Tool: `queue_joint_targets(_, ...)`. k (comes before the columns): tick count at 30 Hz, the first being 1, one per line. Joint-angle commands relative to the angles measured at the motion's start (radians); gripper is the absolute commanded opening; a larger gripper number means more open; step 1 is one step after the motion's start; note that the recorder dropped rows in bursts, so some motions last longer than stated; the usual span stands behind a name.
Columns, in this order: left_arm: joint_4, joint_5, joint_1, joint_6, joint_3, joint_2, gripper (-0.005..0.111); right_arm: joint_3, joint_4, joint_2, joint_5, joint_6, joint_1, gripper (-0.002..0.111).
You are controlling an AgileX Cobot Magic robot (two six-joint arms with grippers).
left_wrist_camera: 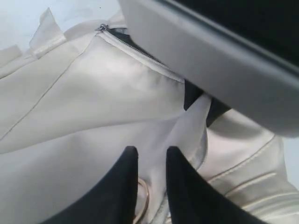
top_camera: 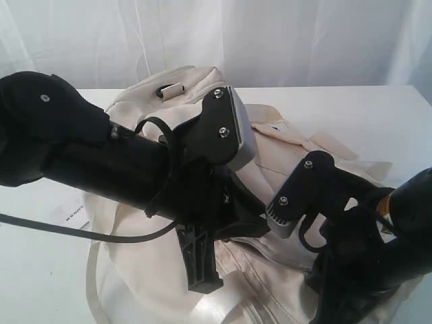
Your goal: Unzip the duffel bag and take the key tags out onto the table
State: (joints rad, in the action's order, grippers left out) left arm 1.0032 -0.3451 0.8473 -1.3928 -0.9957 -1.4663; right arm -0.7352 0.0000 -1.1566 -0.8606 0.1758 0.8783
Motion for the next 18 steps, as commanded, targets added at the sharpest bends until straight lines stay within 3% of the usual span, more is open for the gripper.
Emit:
queue_joint_targets(1, 0.011, -0.003, 0.003, 0.006, 0.007, 0.006, 0.028, 0.009, 0.0, 0.008, -0.013, -0.004, -0.002, 0.018)
queue_joint_targets(3, -0.013, 0.064, 0.003, 0.061, 0.007, 0.013, 0.028, 0.009, 0.0, 0.008, -0.013, -0.004, -0.002, 0.018)
queue_joint_targets(5, -0.035, 0.133, 0.003, 0.148, 0.007, 0.016, 0.048, 0.009, 0.0, 0.008, -0.013, -0.004, -0.002, 0.018)
queue_joint_targets(8, -0.054, 0.088, 0.003, 0.148, 0.007, 0.013, 0.066, 0.009, 0.0, 0.008, -0.013, -0.004, -0.002, 0.018)
queue_joint_targets(10, -0.084, 0.056, 0.003, 0.174, 0.007, 0.007, 0.067, 0.009, 0.0, 0.008, -0.013, -0.004, -0.002, 0.018)
queue_joint_targets(14, -0.384, 0.051, 0.003, 0.506, 0.007, -0.02, 0.067, 0.009, 0.0, 0.008, -0.013, -0.004, -0.002, 0.018)
queue_joint_targets(18, -0.432, 0.028, 0.003, 0.587, 0.007, -0.059, 0.067, 0.009, 0.0, 0.008, -0.013, -0.004, -0.002, 0.018)
